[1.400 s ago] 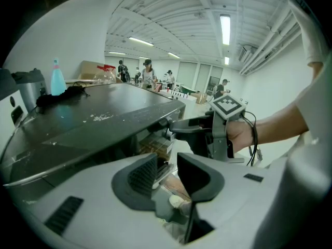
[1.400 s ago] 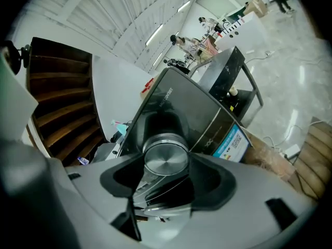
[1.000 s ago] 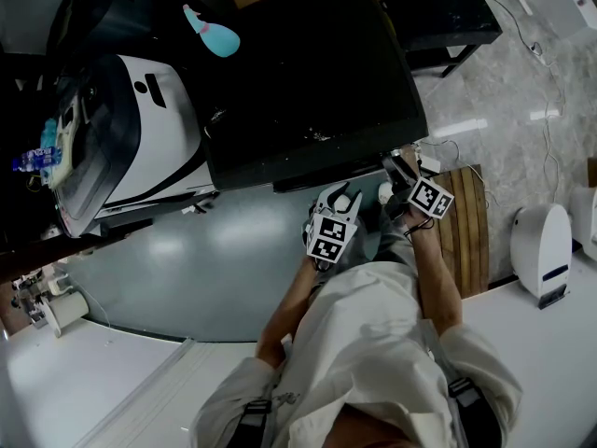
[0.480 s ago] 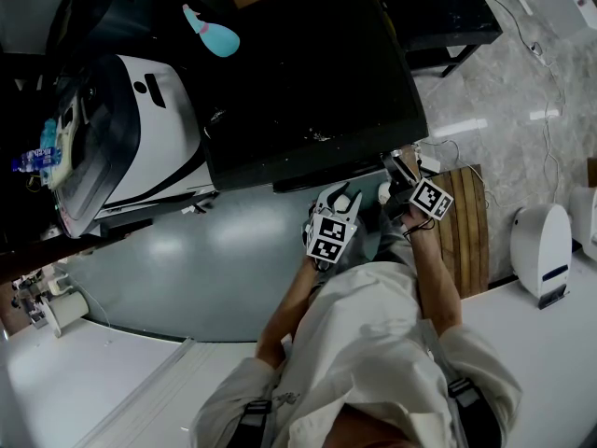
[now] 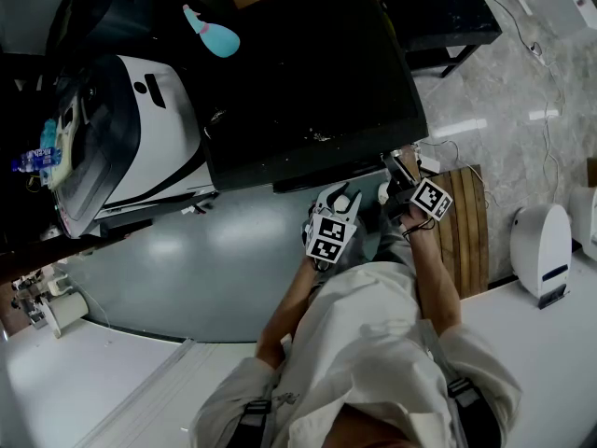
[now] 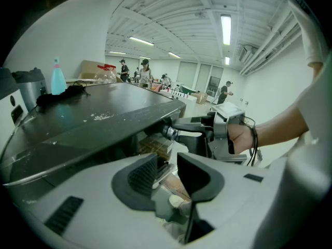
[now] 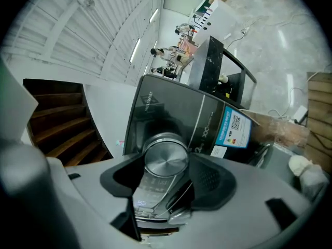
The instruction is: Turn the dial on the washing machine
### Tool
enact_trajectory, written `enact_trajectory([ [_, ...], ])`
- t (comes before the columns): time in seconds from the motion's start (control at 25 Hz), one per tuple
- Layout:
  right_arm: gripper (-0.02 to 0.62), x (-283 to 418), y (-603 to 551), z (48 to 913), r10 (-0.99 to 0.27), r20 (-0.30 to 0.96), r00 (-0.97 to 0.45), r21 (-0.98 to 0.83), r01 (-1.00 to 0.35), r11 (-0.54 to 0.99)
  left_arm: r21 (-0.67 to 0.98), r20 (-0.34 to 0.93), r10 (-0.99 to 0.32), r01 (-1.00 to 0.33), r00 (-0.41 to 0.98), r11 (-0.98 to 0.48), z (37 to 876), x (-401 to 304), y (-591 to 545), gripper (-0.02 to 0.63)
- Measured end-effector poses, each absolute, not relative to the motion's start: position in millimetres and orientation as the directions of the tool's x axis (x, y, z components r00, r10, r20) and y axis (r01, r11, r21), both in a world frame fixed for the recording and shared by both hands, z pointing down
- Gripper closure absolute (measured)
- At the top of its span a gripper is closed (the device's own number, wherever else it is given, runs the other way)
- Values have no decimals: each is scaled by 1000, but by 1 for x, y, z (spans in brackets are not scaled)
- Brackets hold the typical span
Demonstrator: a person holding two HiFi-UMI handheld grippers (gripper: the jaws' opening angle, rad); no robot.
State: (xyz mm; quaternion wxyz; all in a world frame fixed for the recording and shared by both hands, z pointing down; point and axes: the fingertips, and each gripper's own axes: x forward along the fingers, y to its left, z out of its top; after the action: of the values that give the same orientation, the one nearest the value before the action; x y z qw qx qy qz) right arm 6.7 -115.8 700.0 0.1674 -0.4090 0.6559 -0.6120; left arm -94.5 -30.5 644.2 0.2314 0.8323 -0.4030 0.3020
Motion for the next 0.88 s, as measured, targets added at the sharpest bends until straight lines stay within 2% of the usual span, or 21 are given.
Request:
enact_trajectory([
  [0.52,322,8,-116,701,-769,243,-592,-963,-240,-120,137,686,-538,-813,490,-566,642,-96,-31,480],
  [0.88,319,7,-115,700,-765,246,-596,-964,-235,-127,136,687,-534,-809,493,-571,642,-93,-31,480],
])
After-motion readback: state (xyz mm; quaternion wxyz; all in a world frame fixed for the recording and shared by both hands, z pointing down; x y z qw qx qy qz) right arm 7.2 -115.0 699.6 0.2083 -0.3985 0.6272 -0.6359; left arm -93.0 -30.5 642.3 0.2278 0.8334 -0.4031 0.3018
